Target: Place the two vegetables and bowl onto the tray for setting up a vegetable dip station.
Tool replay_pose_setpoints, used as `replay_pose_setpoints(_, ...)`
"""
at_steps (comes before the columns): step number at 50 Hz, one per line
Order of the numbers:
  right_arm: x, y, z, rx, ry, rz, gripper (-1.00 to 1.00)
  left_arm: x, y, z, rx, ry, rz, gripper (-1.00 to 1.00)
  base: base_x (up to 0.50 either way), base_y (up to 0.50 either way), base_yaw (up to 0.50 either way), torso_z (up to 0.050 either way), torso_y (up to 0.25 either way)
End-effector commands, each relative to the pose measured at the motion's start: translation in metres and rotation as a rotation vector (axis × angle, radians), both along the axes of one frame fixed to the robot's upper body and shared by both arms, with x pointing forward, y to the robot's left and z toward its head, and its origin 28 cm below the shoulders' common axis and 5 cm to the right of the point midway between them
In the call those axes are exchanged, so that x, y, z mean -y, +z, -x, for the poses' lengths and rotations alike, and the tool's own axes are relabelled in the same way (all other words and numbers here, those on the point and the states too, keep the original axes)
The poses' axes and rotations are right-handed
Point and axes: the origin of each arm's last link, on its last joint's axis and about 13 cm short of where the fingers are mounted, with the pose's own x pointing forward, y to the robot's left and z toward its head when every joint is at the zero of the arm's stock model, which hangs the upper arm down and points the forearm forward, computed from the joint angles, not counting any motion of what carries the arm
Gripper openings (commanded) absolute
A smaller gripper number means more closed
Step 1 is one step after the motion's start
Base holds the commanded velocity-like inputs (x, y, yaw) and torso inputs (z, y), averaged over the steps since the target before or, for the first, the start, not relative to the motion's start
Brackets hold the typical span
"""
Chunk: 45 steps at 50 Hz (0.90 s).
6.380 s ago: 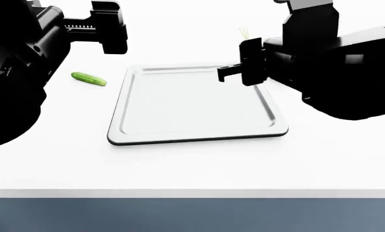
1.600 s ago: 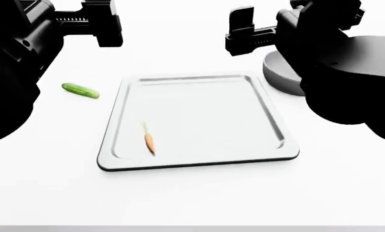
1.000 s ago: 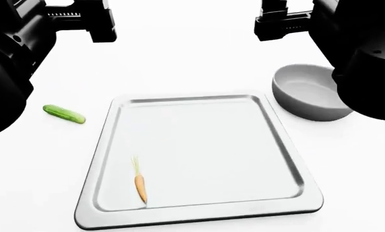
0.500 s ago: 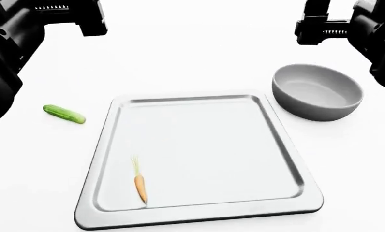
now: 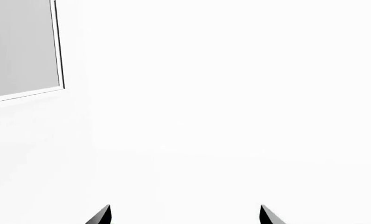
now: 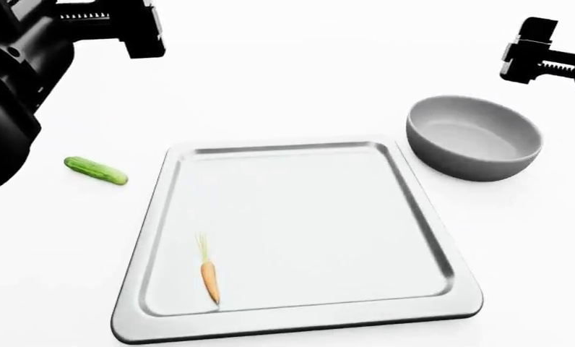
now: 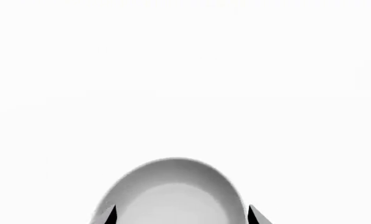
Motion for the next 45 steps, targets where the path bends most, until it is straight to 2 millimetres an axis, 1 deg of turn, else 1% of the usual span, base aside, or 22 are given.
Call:
replay_pose_setpoints(1, 0.019, -0.001, -0.026, -0.091, -0.022, -0.079, 1.0, 0.002, -0.002, -0.001, -0.007, -0.002, -0.011, 1.0, 0.0, 0.0, 0.0, 0.0, 0.0)
replay_pose_setpoints(3, 0.024, 0.0, -0.036, -0.128, -0.045, -0.099, 1.0, 0.002, -0.001, -0.001, -0.006, -0.002, -0.01, 1.0, 0.0, 0.0, 0.0, 0.0, 0.0)
replay_pose_setpoints(9, 0.033, 0.007, -0.044, -0.159, -0.088, -0.11, 1.0, 0.002, -0.002, -0.001, -0.007, -0.003, -0.013, 1.0, 0.0, 0.0, 0.0, 0.0, 0.0)
replay_pose_setpoints(12, 0.038, 0.005, -0.049, -0.184, -0.112, -0.11, 1.0, 0.002, -0.003, -0.001, -0.007, -0.002, -0.013, 1.0, 0.0, 0.0, 0.0, 0.0, 0.0)
replay_pose_setpoints(14, 0.038, 0.004, -0.05, -0.196, -0.114, -0.115, 1.0, 0.003, -0.003, 0.0, -0.008, -0.002, -0.014, 1.0, 0.0, 0.0, 0.0, 0.0, 0.0)
replay_pose_setpoints(22, 0.039, -0.008, -0.068, -0.271, -0.14, -0.107, 1.0, 0.003, -0.003, -0.001, -0.008, -0.003, -0.016, 1.0, 0.0, 0.0, 0.0, 0.0, 0.0)
replay_pose_setpoints(30, 0.043, -0.007, -0.07, -0.266, -0.187, -0.125, 1.0, 0.003, -0.002, -0.001, -0.008, -0.004, -0.015, 1.0, 0.0, 0.0, 0.0, 0.0, 0.0)
replay_pose_setpoints(33, 0.044, -0.011, -0.07, -0.266, -0.21, -0.178, 1.0, 0.004, -0.003, -0.001, -0.008, -0.005, -0.017, 1.0, 0.0, 0.0, 0.0, 0.0, 0.0)
replay_pose_setpoints(35, 0.044, -0.018, -0.072, -0.278, -0.215, -0.179, 1.0, 0.004, -0.003, -0.001, -0.008, -0.005, -0.017, 1.0, 0.0, 0.0, 0.0, 0.0, 0.0)
replay_pose_setpoints(36, 0.044, -0.025, -0.073, -0.289, -0.221, -0.196, 1.0, 0.004, -0.003, -0.001, -0.009, -0.004, -0.017, 1.0, 0.0, 0.0, 0.0, 0.0, 0.0)
replay_pose_setpoints(38, 0.043, -0.031, -0.075, -0.298, -0.223, -0.206, 1.0, 0.004, -0.003, -0.001, -0.008, -0.004, -0.018, 1.0, 0.0, 0.0, 0.0, 0.0, 0.0)
replay_pose_setpoints(45, 0.04, -0.043, -0.078, -0.312, -0.226, -0.218, 1.0, 0.004, -0.003, -0.001, -0.009, -0.006, -0.02, 1.0, 0.0, 0.0, 0.0, 0.0, 0.0)
